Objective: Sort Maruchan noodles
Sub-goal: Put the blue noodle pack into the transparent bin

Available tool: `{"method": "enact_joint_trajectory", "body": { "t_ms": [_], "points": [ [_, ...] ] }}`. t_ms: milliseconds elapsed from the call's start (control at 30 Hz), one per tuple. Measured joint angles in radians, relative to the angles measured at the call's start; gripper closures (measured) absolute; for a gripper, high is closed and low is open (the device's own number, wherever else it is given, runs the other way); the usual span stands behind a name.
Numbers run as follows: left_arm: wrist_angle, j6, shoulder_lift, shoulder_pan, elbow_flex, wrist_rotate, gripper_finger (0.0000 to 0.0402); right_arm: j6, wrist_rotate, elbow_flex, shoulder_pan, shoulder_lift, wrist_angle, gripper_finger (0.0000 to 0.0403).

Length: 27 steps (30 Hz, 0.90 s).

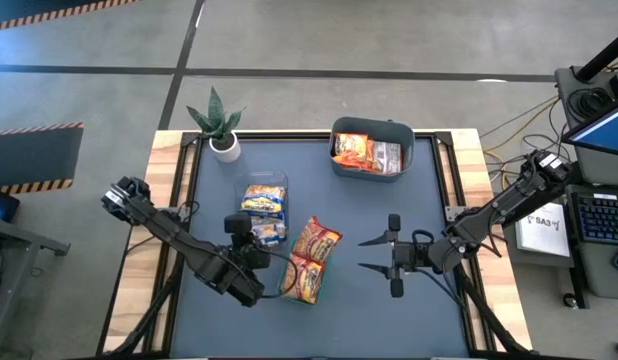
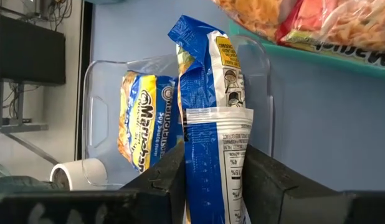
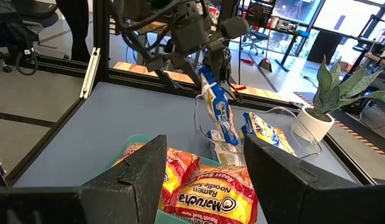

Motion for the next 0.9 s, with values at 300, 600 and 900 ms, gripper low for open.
{"method": "enact_joint_trajectory", "body": {
  "t_ms": [300, 600, 900],
  "points": [
    [0.001, -0.053, 0.000, 0.005, -0.016, -0.012, 0.0264, 0.002, 0.000, 0.000, 0.000, 0.000, -0.010, 0.0199],
    [-0.054, -0.053, 0.000, 0.005, 0.046, -0.027, 0.0223, 0.014, 0.000, 0.000, 0.000, 0.000, -0.022, 0.0199],
    [0.021, 0.062, -0.002, -0.004, 0.154, -0.039, 0.0231, 0.017, 0.000, 0.000, 0.000, 0.000, -0.022, 0.0199]
  ]
}}
